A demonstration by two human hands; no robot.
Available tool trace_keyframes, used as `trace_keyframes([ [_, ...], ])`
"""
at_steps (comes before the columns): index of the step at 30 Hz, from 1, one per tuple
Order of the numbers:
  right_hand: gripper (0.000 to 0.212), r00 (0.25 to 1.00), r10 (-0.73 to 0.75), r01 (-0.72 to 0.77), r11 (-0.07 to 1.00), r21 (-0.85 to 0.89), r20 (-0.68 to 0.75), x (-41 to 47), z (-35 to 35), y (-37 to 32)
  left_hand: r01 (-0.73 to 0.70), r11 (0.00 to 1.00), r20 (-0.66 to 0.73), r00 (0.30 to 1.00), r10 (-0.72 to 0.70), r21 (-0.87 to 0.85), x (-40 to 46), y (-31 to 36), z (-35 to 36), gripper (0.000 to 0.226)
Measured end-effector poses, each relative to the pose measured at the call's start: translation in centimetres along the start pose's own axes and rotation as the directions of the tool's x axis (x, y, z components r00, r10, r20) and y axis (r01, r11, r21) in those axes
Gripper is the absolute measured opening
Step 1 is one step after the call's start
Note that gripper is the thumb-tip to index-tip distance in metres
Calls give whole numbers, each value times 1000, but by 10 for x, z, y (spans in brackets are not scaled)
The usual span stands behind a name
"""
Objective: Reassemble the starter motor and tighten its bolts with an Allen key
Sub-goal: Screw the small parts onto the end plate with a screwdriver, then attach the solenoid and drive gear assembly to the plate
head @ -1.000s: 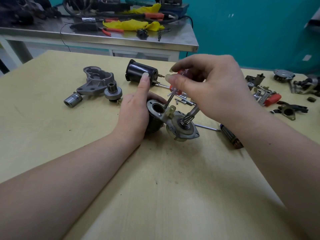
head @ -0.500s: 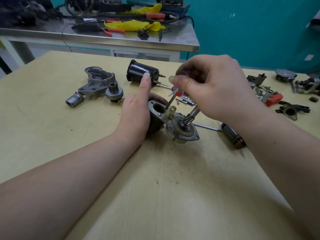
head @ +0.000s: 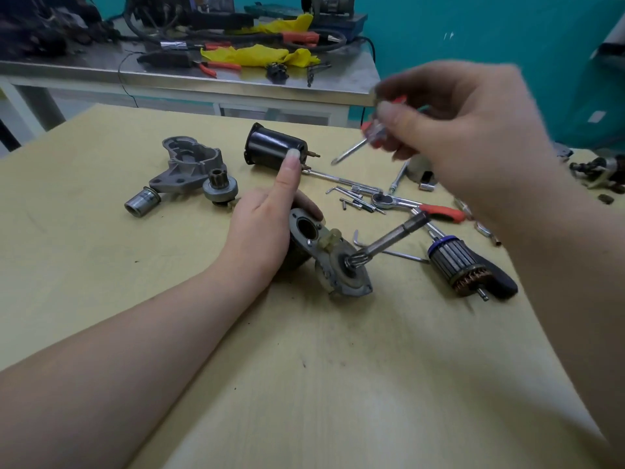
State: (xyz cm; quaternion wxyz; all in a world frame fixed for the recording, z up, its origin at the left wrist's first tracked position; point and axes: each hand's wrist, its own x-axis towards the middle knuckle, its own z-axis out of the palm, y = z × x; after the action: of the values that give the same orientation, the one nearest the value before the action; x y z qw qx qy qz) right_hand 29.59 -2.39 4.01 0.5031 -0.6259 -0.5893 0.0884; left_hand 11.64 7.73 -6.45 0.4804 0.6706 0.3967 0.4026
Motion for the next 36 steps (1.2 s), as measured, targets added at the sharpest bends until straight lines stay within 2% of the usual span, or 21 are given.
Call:
trace_keyframes([
  [3, 18, 998, 50, -54, 995, -85, -45, 8, -9, 12, 77, 986, 25, 996, -82, 147, 4, 2, -5, 86],
  [6, 12, 985, 169, -163, 975, -150, 30, 8, 5, 29, 67, 947, 11, 997, -74, 314, 9, 2, -17, 86],
  [9, 14, 973, 219, -210, 972, -107, 78, 3, 25, 41, 21, 877, 9, 1000, -29, 480, 10, 1, -28, 85],
  [12, 17, 955, 284, -284, 959, -12, 88, 4, 33, 51, 41, 862, 47, 996, -74, 506, 13, 5, -33, 82],
  [15, 20, 917, 379, -394, 910, 132, 127, 4, 34, 61, -18, 822, 91, 995, -41, 569, 14, 7, -36, 80],
  [17, 19, 900, 404, -427, 892, 150, 161, 2, 36, 66, -46, 793, 127, 991, -40, 607, 14, 9, -38, 77],
  [20, 16, 915, 362, -361, 932, -44, 176, -2, 41, 69, -72, 734, 168, 984, -59, 675, 16, 9, -43, 71],
  [23, 26, 943, 226, -152, 945, -290, 243, -8, 52, 68, -68, 707, 173, 982, -79, 704, 17, 11, -46, 70],
  [24, 24, 941, 199, -102, 939, -329, 275, -11, 55, 67, -66, 698, 176, 981, -87, 713, 17, 12, -46, 70],
  [26, 7, 924, 177, -52, 936, -348, 338, -15, 59, 66, -59, 692, 190, 975, -114, 719, 18, 13, -48, 70],
  [29, 19, 891, 151, 46, 908, -416, 427, -20, 64, 67, -28, 703, 231, 953, -195, 710, 21, 13, -53, 69],
  [33, 25, 896, 143, 60, 899, -433, 421, -20, 62, 66, 0, 712, 267, 927, -264, 702, 28, 9, -58, 70],
  [36, 27, 935, 184, -39, 903, -429, 303, -13, 55, 66, -61, 669, 234, 957, -172, 741, 31, 10, -67, 71],
])
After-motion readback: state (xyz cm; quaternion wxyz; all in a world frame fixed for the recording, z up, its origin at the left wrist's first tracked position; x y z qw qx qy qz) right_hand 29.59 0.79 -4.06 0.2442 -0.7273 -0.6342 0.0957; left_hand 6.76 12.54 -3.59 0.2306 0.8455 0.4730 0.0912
